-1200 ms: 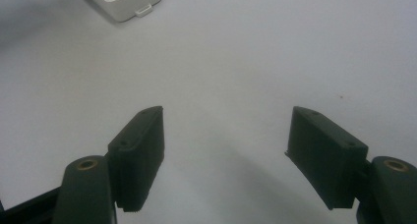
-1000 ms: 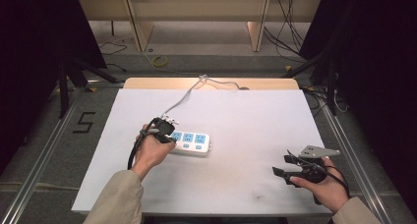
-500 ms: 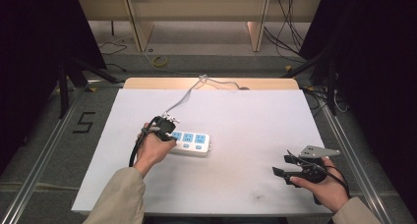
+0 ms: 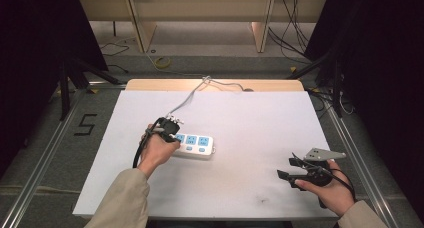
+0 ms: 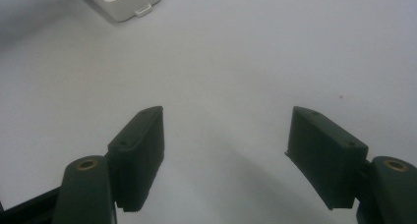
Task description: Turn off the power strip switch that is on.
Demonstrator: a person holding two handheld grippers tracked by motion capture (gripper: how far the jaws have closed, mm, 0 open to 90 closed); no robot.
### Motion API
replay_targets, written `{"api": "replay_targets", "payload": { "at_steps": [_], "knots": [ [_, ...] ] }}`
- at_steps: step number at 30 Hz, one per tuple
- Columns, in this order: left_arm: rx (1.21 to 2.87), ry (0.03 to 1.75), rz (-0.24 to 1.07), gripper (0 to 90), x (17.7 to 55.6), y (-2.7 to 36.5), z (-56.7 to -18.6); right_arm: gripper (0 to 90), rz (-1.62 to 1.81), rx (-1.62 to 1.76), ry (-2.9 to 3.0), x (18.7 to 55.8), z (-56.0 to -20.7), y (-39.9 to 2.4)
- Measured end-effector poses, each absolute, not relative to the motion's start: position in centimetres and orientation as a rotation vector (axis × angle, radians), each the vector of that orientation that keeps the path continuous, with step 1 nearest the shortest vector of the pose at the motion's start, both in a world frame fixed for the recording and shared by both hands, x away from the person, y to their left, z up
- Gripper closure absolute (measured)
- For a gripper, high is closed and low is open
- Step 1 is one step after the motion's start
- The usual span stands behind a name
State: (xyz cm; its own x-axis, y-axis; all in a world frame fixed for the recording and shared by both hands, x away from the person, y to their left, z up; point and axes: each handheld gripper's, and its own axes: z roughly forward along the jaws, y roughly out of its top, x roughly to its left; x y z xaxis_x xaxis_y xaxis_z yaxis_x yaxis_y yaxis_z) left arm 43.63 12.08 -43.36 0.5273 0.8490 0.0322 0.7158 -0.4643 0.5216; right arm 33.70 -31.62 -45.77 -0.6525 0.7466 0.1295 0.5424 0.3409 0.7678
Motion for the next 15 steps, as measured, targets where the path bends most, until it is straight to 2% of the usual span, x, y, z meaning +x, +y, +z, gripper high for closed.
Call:
{"api": "replay_targets", "payload": {
  "at_steps": [15],
  "knots": [
    [2.339, 1.282, 0.399, 89.9, 44.08, 11.80, -43.67, 30.6, 1.206, 1.161, 2.361, 33.72, -45.78, -31.62]
  ]
}}
